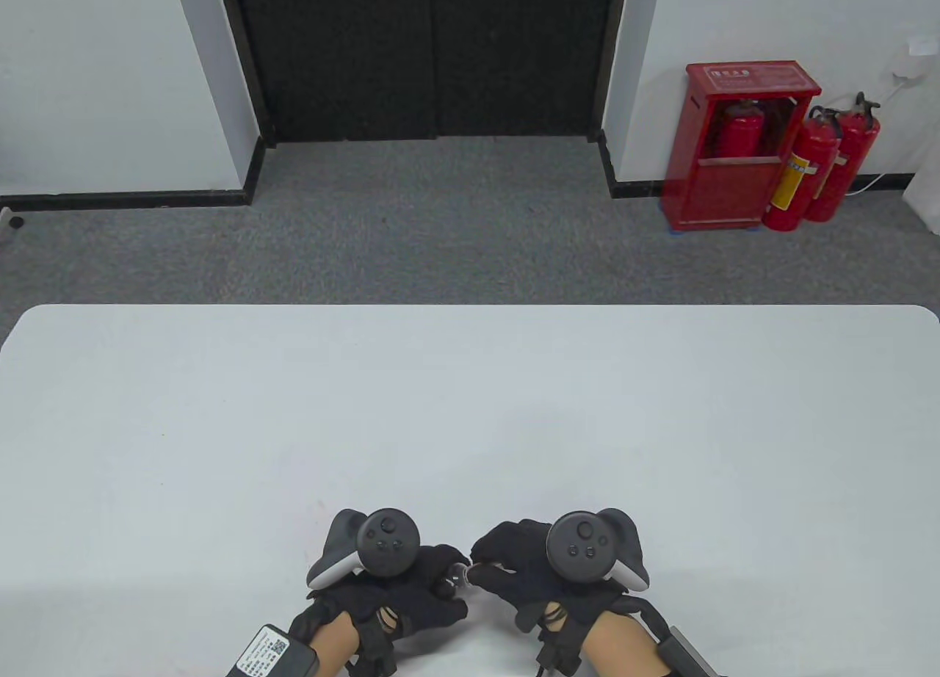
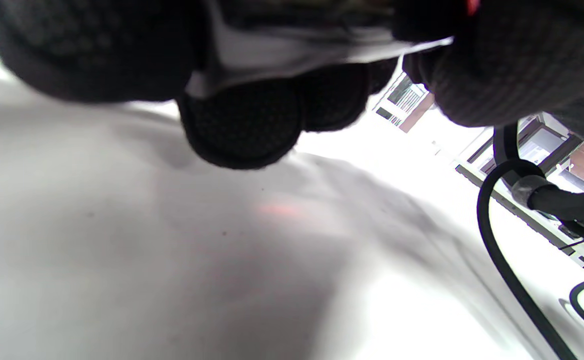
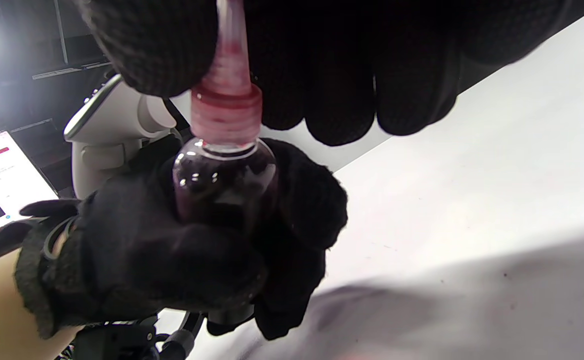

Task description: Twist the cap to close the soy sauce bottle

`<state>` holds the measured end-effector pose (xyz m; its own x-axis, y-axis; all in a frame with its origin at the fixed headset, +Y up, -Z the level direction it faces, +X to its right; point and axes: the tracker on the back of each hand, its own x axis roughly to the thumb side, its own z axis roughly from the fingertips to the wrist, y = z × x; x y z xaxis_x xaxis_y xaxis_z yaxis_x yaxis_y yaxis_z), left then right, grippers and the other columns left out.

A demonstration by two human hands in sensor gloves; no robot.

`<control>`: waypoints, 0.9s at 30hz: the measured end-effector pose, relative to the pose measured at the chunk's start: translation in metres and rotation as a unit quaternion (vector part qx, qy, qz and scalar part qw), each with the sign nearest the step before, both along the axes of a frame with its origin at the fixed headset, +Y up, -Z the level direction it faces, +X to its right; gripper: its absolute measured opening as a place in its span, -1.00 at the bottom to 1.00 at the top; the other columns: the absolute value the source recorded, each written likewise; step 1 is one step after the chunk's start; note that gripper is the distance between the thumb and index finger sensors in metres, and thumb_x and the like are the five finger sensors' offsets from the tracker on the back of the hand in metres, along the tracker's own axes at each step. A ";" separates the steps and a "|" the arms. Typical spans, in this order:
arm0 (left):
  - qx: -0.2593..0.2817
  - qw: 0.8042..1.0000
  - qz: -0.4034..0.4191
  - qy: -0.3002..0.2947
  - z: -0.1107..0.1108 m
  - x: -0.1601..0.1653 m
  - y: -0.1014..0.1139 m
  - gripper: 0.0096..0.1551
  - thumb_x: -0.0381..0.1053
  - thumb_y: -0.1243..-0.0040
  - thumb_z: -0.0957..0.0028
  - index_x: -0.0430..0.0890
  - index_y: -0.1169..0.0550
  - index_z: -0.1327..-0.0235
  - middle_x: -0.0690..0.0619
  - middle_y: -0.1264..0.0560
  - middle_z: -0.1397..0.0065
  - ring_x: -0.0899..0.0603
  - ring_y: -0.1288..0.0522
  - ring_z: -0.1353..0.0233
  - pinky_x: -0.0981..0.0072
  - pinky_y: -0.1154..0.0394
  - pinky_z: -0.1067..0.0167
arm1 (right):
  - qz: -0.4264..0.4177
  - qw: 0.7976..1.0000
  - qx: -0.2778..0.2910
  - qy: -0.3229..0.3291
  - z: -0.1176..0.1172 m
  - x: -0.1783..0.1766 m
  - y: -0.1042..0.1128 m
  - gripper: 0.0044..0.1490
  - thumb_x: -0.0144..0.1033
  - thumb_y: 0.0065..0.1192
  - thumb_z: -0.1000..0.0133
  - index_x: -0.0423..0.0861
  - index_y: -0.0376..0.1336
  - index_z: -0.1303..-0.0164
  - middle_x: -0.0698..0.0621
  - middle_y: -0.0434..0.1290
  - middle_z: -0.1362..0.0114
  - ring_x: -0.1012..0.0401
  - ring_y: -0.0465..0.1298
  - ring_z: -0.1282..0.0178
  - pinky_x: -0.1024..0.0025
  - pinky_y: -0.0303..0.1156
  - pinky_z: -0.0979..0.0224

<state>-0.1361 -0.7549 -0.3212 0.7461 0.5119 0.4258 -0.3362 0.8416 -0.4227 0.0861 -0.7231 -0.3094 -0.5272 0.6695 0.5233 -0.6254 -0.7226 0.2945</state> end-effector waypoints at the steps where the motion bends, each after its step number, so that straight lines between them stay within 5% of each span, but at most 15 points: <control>1: 0.000 1.000 -0.001 0.000 0.000 0.000 0.000 -0.28 0.48 -0.46 0.17 0.30 -0.51 -0.27 0.34 -0.66 -0.13 0.02 -0.82 0.01 0.16 -0.73 0.33 | 0.000 1.000 -0.001 -0.002 0.000 0.000 0.000 -0.29 0.12 0.27 0.05 -0.16 0.47 -0.08 -0.15 0.64 -0.22 -0.19 0.59 -0.02 -0.26 0.41 -0.09; 6: -0.006 1.000 0.003 0.012 -0.003 -0.004 -0.002 -0.28 0.48 -0.45 0.17 0.30 -0.51 -0.26 0.34 -0.66 -0.13 0.02 -0.82 0.01 0.16 -0.73 0.33 | 0.014 0.998 0.053 0.011 0.006 -0.001 0.009 -0.07 0.18 0.26 0.11 0.01 0.24 -0.46 -0.17 0.35 -0.58 -0.26 0.37 -0.41 -0.38 0.24 -0.28; 9: -0.005 1.000 0.001 0.016 -0.004 -0.006 -0.003 -0.28 0.48 -0.46 0.17 0.30 -0.51 -0.26 0.34 -0.66 -0.13 0.02 -0.82 0.01 0.16 -0.73 0.33 | 0.028 0.997 0.067 0.038 0.011 -0.004 0.013 -0.08 0.09 0.38 0.13 0.14 0.20 -0.49 -0.14 0.21 -0.69 -0.26 0.25 -0.53 -0.42 0.14 -0.36; 16: -0.005 1.000 0.009 0.015 -0.004 -0.006 -0.001 -0.28 0.48 -0.45 0.16 0.31 -0.51 -0.26 0.34 -0.66 -0.13 0.03 -0.81 0.00 0.17 -0.73 0.32 | 0.060 0.995 0.067 0.039 0.011 -0.009 0.008 -0.19 -0.11 0.48 0.09 0.19 0.25 -0.43 -0.11 0.23 -0.68 -0.26 0.27 -0.53 -0.43 0.14 -0.36; 27: -0.006 1.000 0.008 0.012 -0.004 -0.006 -0.001 -0.28 0.48 -0.45 0.16 0.30 -0.50 -0.27 0.34 -0.66 -0.13 0.03 -0.81 0.00 0.16 -0.73 0.31 | 0.067 0.995 0.067 0.029 0.012 -0.011 0.009 -0.26 -0.10 0.39 0.06 0.02 0.30 -0.38 -0.11 0.30 -0.65 -0.27 0.32 -0.49 -0.46 0.12 -0.37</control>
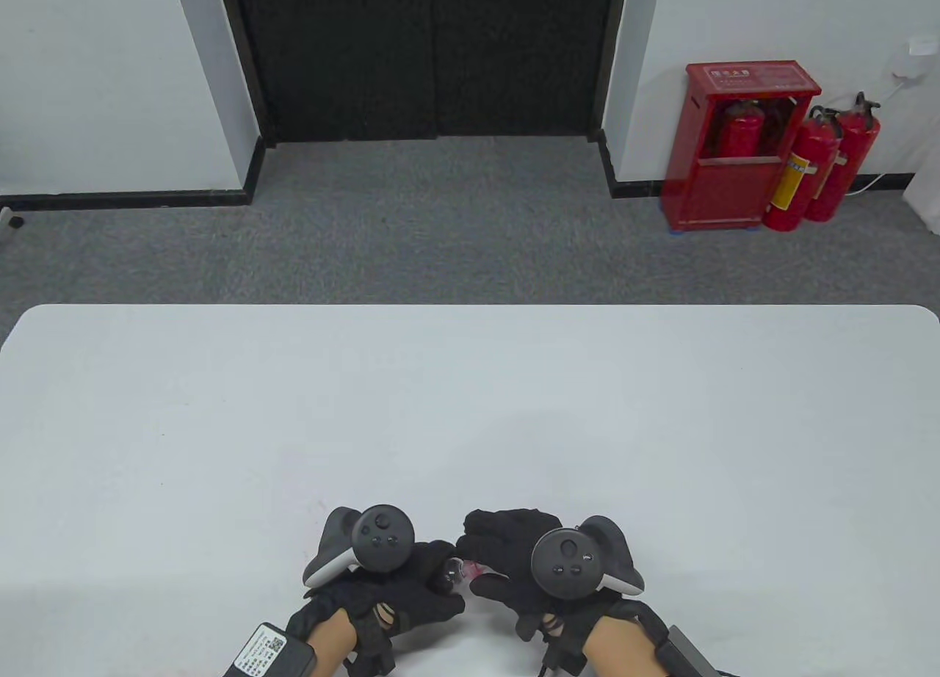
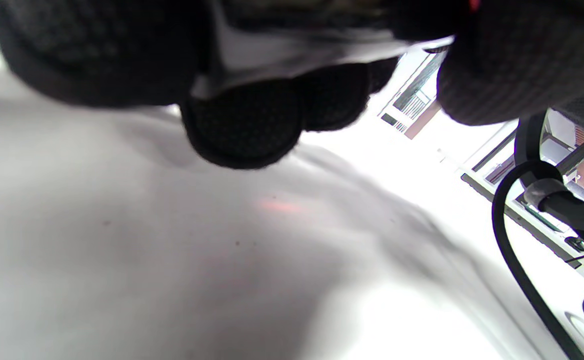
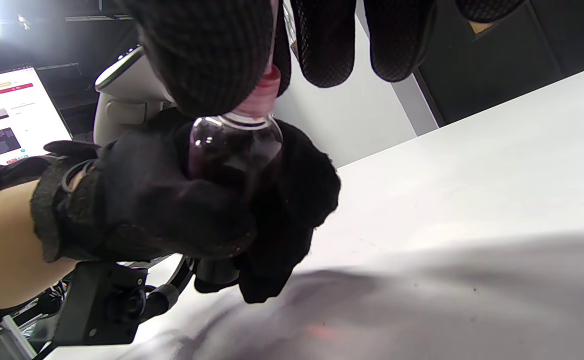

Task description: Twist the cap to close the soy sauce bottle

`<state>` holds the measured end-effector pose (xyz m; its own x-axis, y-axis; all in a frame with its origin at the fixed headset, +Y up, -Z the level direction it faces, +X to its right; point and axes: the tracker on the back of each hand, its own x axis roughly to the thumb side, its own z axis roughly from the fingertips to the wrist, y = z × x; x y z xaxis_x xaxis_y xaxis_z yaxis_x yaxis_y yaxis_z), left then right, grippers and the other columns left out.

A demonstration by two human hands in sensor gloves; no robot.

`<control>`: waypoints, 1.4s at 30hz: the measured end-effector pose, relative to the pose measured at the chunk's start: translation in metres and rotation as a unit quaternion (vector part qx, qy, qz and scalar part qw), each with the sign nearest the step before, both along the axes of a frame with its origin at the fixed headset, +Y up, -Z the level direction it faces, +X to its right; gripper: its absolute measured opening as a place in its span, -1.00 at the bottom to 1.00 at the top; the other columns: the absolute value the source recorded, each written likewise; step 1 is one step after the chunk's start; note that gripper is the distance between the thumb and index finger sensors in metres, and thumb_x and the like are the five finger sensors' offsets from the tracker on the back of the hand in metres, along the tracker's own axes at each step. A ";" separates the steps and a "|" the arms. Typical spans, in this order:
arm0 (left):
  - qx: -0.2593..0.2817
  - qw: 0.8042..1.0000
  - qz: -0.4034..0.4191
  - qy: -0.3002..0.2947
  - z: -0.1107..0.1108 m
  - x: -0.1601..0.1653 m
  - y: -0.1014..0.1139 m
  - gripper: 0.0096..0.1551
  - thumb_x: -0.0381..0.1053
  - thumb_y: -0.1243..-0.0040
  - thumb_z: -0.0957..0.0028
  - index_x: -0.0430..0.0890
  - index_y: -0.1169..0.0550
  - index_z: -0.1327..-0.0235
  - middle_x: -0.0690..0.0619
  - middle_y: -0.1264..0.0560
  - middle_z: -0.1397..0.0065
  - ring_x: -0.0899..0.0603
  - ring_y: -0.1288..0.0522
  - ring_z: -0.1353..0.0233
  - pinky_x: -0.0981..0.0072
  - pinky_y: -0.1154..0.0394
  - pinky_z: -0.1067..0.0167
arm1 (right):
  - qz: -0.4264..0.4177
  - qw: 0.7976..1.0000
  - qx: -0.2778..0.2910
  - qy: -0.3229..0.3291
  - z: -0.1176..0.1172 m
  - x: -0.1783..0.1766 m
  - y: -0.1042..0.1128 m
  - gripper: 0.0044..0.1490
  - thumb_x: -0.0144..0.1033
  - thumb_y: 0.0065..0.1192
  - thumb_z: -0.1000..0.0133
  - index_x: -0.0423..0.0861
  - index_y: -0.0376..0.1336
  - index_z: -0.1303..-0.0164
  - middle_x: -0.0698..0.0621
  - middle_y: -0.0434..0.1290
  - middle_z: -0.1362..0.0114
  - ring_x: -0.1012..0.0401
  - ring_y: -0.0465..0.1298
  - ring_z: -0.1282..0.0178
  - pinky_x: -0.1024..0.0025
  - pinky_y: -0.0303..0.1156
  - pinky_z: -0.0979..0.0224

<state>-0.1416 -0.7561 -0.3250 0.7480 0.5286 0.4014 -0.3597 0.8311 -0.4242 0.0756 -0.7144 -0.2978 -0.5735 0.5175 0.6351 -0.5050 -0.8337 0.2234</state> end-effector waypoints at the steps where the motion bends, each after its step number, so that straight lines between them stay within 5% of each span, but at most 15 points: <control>1: 0.001 1.000 0.000 0.000 0.000 0.000 0.000 -0.28 0.48 -0.45 0.17 0.31 -0.51 -0.27 0.34 -0.66 -0.13 0.03 -0.81 0.00 0.16 -0.73 0.31 | 0.000 1.000 0.001 -0.001 0.000 0.000 0.000 -0.25 -0.09 0.38 0.06 0.01 0.30 -0.38 -0.11 0.30 -0.64 -0.26 0.32 -0.48 -0.45 0.12 -0.37; 33: 0.022 0.999 -0.023 -0.017 0.005 0.006 0.002 -0.27 0.48 -0.45 0.17 0.30 -0.51 -0.27 0.33 -0.66 -0.14 0.02 -0.81 0.00 0.15 -0.73 0.31 | -0.024 0.998 -0.053 -0.017 -0.006 0.005 -0.002 -0.24 0.17 0.22 0.08 -0.16 0.47 -0.08 -0.13 0.55 -0.41 -0.23 0.51 -0.29 -0.39 0.27 -0.29; 42: 0.020 1.000 -0.018 -0.009 0.005 0.004 0.004 -0.27 0.48 -0.45 0.17 0.30 -0.51 -0.27 0.33 -0.66 -0.14 0.02 -0.81 -0.01 0.15 -0.73 0.31 | -0.043 0.997 -0.059 0.005 -0.005 0.006 0.000 -0.09 0.13 0.35 0.15 0.06 0.26 -0.44 -0.11 0.33 -0.63 -0.25 0.36 -0.47 -0.47 0.14 -0.38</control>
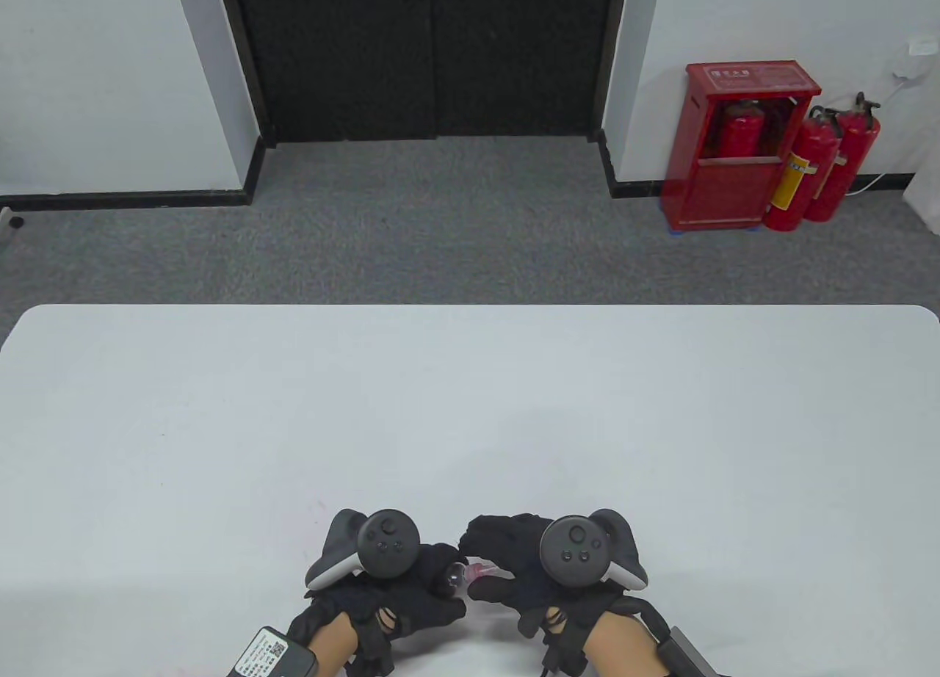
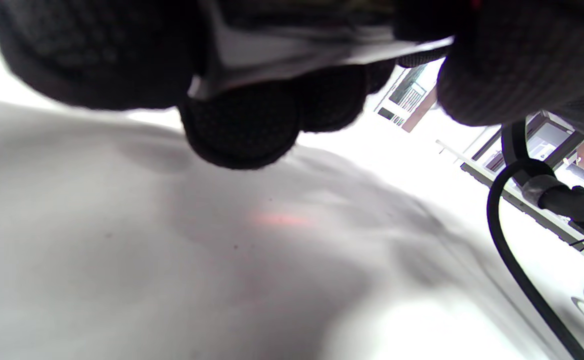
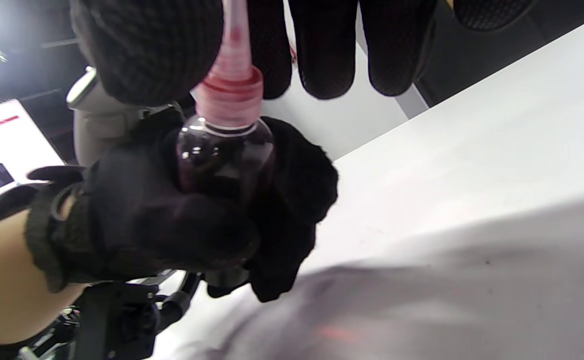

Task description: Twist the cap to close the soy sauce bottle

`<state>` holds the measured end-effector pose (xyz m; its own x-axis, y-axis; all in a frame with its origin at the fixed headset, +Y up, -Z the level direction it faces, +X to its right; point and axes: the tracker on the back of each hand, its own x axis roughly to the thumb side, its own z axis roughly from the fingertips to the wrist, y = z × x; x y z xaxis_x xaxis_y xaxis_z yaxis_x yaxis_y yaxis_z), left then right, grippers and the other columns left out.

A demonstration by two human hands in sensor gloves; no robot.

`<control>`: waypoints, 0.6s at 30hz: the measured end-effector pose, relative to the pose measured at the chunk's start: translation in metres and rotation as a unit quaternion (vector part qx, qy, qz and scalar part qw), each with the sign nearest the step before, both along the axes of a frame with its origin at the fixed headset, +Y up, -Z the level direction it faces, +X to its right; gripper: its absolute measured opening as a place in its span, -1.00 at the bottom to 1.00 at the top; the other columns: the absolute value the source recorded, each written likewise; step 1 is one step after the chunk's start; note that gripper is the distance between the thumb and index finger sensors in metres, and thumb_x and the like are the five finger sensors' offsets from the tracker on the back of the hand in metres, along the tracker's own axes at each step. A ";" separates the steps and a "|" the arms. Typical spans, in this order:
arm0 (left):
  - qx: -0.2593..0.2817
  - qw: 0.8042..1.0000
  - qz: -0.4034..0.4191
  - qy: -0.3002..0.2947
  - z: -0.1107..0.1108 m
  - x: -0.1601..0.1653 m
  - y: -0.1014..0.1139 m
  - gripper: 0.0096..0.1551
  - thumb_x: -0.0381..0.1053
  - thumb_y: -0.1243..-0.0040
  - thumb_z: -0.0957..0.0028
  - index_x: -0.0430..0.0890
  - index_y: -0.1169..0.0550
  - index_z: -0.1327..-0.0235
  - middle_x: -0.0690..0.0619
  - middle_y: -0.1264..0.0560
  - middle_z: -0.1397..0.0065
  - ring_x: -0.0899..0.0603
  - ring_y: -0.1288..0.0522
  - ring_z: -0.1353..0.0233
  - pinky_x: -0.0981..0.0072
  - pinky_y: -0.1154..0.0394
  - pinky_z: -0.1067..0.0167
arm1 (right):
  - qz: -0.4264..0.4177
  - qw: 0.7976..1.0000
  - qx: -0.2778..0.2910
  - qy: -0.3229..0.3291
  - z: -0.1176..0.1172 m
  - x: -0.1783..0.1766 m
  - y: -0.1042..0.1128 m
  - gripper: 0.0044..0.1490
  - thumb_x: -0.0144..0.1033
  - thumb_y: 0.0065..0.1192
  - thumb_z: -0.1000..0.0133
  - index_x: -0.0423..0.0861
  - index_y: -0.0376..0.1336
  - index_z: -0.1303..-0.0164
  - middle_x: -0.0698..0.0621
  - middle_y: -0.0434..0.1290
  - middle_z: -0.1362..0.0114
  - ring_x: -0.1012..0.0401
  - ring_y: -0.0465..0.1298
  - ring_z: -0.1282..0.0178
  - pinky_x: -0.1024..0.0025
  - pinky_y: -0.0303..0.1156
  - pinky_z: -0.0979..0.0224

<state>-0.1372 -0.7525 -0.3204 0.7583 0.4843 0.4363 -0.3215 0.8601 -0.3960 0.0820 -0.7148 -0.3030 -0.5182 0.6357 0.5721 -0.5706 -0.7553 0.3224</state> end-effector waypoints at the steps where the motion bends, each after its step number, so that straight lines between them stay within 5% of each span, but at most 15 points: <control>1: 0.000 1.000 0.001 0.001 0.000 0.000 0.000 -0.27 0.49 -0.45 0.17 0.30 -0.51 -0.27 0.33 -0.66 -0.14 0.02 -0.81 -0.01 0.15 -0.73 0.30 | -0.006 1.000 -0.002 0.005 0.000 0.000 0.000 -0.10 0.11 0.37 0.15 0.08 0.26 -0.44 -0.11 0.31 -0.64 -0.25 0.36 -0.48 -0.48 0.13 -0.38; 7: -0.002 1.000 0.003 0.004 -0.001 -0.002 0.001 -0.27 0.49 -0.45 0.17 0.30 -0.51 -0.27 0.33 -0.66 -0.14 0.02 -0.81 -0.01 0.15 -0.73 0.30 | 0.014 1.000 0.020 0.016 0.003 -0.006 0.000 -0.14 -0.06 0.53 0.17 0.14 0.28 -0.40 -0.09 0.29 -0.66 -0.25 0.37 -0.47 -0.48 0.12 -0.39; 18: -0.002 1.000 0.001 0.001 -0.001 -0.002 0.001 -0.27 0.49 -0.45 0.17 0.30 -0.51 -0.27 0.33 -0.66 -0.14 0.02 -0.81 -0.01 0.16 -0.73 0.30 | 0.007 0.999 0.032 0.002 0.004 -0.006 0.000 -0.22 -0.14 0.54 0.14 0.03 0.33 -0.34 -0.08 0.36 -0.61 -0.24 0.40 -0.43 -0.48 0.12 -0.38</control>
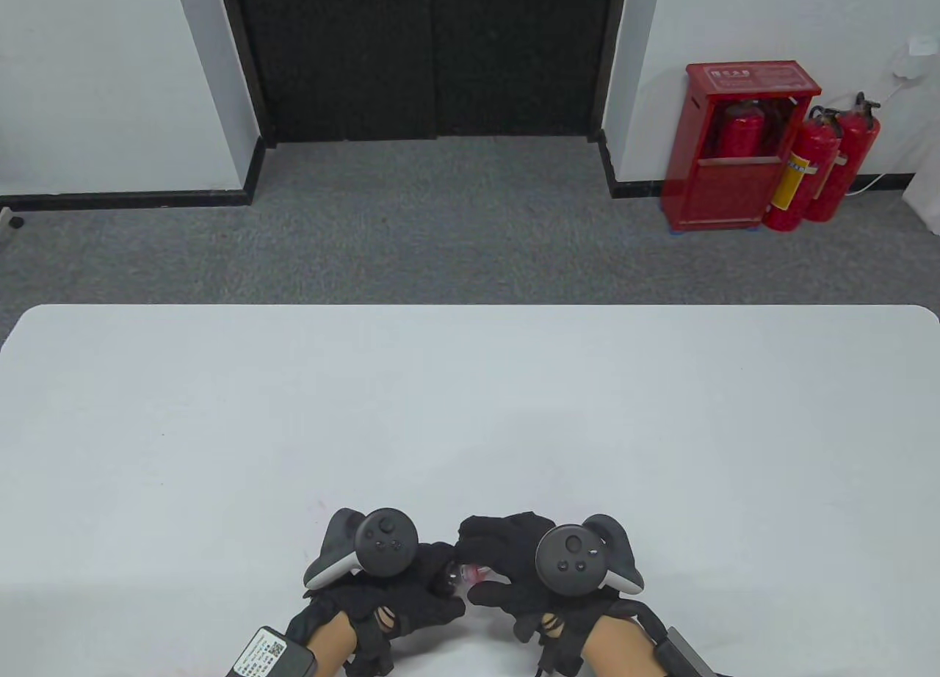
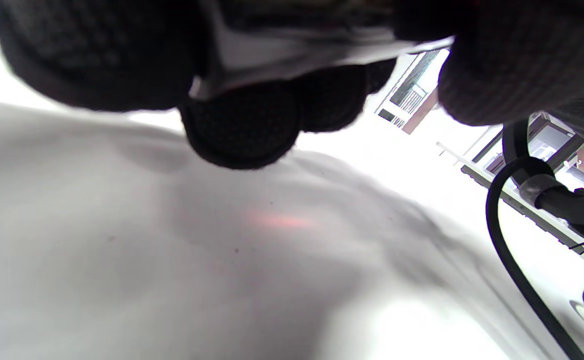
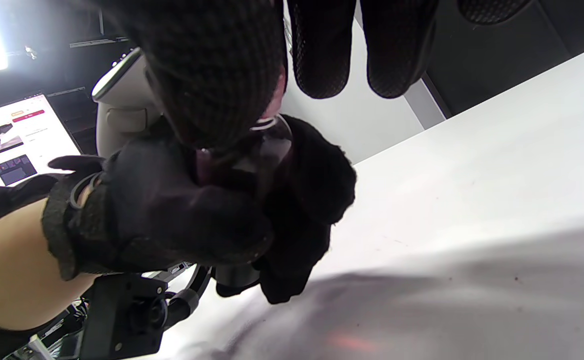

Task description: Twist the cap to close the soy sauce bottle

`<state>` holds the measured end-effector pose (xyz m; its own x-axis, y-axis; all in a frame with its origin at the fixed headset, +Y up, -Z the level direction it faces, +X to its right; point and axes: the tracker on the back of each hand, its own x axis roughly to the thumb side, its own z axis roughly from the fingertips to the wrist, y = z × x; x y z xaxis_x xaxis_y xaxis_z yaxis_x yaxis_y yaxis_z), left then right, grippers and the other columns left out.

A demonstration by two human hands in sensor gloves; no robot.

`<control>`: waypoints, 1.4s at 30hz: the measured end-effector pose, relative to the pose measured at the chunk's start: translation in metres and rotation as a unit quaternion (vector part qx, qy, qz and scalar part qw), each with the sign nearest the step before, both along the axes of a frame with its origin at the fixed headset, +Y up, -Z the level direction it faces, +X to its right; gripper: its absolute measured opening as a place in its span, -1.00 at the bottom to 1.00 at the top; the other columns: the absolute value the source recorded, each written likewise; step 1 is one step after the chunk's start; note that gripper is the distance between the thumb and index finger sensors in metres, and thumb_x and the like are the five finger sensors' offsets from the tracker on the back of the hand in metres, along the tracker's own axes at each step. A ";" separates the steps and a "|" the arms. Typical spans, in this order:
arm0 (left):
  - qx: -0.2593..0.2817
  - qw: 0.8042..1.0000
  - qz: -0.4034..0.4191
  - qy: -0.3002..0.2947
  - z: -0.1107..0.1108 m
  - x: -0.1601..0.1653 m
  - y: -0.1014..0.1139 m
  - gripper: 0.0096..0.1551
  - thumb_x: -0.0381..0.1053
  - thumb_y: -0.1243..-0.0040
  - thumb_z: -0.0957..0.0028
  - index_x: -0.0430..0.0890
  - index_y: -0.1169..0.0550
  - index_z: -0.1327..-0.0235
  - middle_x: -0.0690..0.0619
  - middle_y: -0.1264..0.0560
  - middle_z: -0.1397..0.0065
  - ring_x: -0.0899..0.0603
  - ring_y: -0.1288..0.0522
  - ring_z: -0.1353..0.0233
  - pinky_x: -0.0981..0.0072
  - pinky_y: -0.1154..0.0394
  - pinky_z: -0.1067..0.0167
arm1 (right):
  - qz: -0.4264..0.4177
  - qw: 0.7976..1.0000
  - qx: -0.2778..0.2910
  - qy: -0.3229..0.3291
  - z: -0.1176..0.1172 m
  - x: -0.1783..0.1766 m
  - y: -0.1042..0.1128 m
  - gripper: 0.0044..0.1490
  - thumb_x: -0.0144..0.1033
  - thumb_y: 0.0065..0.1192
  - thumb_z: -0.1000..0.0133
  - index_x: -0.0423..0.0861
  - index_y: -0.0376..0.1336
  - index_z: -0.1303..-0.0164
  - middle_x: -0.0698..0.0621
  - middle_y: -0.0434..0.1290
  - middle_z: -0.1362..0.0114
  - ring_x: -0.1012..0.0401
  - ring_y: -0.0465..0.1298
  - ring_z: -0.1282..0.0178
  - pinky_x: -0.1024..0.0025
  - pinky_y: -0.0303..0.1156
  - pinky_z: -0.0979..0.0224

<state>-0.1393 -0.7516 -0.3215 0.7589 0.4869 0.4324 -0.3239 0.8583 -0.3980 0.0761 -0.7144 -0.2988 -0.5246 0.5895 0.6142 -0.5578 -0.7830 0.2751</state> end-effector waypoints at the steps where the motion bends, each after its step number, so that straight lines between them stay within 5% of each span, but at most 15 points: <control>1: 0.000 1.000 0.000 0.001 0.000 0.000 0.000 -0.27 0.49 -0.45 0.17 0.30 -0.51 -0.27 0.33 -0.66 -0.14 0.02 -0.81 -0.01 0.16 -0.73 0.30 | 0.001 1.000 0.001 -0.002 0.000 0.000 0.000 -0.22 -0.13 0.53 0.14 0.02 0.33 -0.34 -0.09 0.37 -0.60 -0.24 0.40 -0.43 -0.48 0.12 -0.38; 35: 0.009 1.000 -0.019 0.004 0.001 -0.001 0.002 -0.26 0.49 -0.45 0.18 0.30 -0.51 -0.27 0.33 -0.66 -0.14 0.02 -0.81 -0.01 0.15 -0.73 0.30 | 0.015 0.999 -0.032 -0.035 -0.003 -0.001 -0.004 -0.20 0.15 0.33 0.11 -0.10 0.40 -0.23 -0.11 0.48 -0.49 -0.24 0.43 -0.38 -0.47 0.13 -0.37; 37: 0.011 1.000 -0.021 0.006 0.000 -0.002 0.002 -0.26 0.49 -0.45 0.18 0.30 -0.51 -0.27 0.33 -0.66 -0.14 0.02 -0.81 -0.01 0.16 -0.73 0.30 | 0.019 0.998 -0.045 -0.036 -0.003 -0.001 -0.004 -0.18 0.16 0.30 0.10 -0.07 0.37 -0.28 -0.12 0.43 -0.54 -0.25 0.40 -0.41 -0.49 0.11 -0.38; 42: 0.009 1.000 -0.003 0.016 -0.002 -0.007 0.003 -0.26 0.49 -0.44 0.17 0.30 -0.51 -0.28 0.33 -0.66 -0.14 0.02 -0.81 -0.01 0.16 -0.73 0.30 | 0.011 0.999 -0.044 0.024 0.000 -0.002 -0.001 -0.01 0.10 0.38 0.10 0.18 0.06 -0.55 -0.10 -0.04 -0.79 -0.28 0.18 -0.58 -0.54 -0.04 -0.43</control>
